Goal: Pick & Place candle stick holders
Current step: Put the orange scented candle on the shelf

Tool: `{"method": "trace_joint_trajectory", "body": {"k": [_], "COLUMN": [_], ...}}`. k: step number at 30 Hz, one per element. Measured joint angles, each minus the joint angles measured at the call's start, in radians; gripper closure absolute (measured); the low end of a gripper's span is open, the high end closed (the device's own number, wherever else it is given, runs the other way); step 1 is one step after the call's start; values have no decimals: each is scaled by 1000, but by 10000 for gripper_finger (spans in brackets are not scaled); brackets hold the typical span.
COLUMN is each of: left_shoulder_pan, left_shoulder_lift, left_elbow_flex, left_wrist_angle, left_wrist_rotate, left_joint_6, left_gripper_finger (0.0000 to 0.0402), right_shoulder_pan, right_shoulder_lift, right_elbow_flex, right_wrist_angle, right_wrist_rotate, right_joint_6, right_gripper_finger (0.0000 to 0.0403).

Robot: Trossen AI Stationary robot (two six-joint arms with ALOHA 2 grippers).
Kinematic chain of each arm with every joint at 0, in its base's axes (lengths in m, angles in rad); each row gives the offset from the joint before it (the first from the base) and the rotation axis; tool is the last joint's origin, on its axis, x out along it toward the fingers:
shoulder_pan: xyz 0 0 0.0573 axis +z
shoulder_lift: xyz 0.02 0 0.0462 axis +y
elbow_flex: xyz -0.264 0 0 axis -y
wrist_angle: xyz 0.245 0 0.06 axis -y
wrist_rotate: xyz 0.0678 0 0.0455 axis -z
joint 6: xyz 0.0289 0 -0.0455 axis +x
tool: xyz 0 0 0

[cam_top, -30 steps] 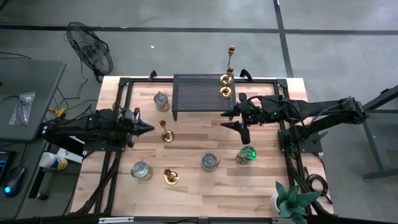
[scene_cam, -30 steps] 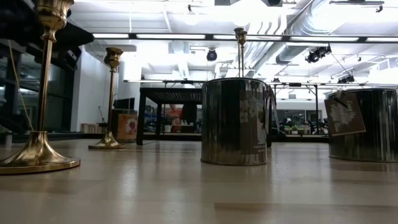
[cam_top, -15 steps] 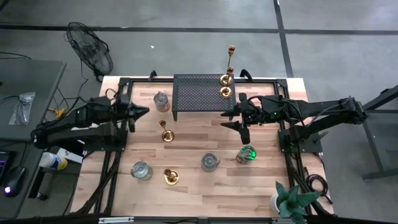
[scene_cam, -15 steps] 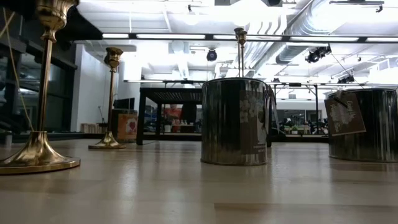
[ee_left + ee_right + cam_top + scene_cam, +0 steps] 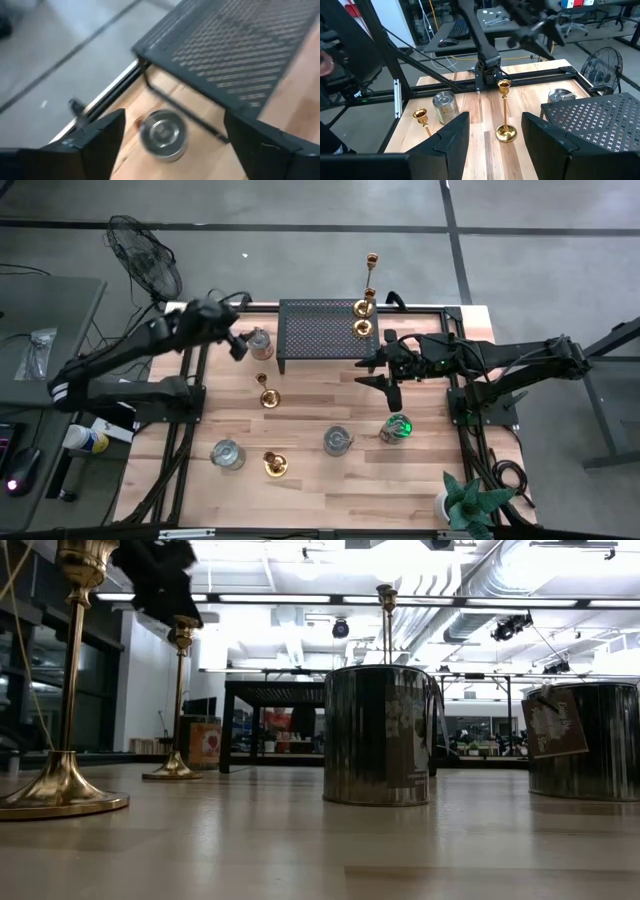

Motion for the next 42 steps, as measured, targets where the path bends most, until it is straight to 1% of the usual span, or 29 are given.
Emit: {"method": "trace_joint_trajectory", "body": {"k": [3,7,10,13,19,24,34,42], "left_shoulder_pan": [50,78,92,106,138,137,154,157], "left_shoulder_lift": [133,284,363,419,494,534,603,636], "left_elbow_flex": [104,219,272,294,294,294,293,292], "left_wrist_angle": [-102,-187,-214,-239,-286,-277,-290,-278], "left_wrist_rotate": [23,23,24,25,80,99,121,121], "left_joint_6": [0,37,86,131,219,261,126,113], "left_gripper_finger": [38,25,22,22,22,22,22,22], "right_shoulder_pan": [0,0,0,0,0,0,0,0], "right_shoulder_lift": [0,0,0,0,0,0,0,0], "right_elbow_flex": [0,0,0,0,0,0,0,0], "right_wrist_angle": [0,0,0,0,0,0,0,0], "right_wrist_rotate": [0,0,0,0,0,0,-1,-1], "right_joint_6": [0,0,0,0,0,0,0,0], "right_gripper_finger": [229,229,229,229,229,229,229,229]}}
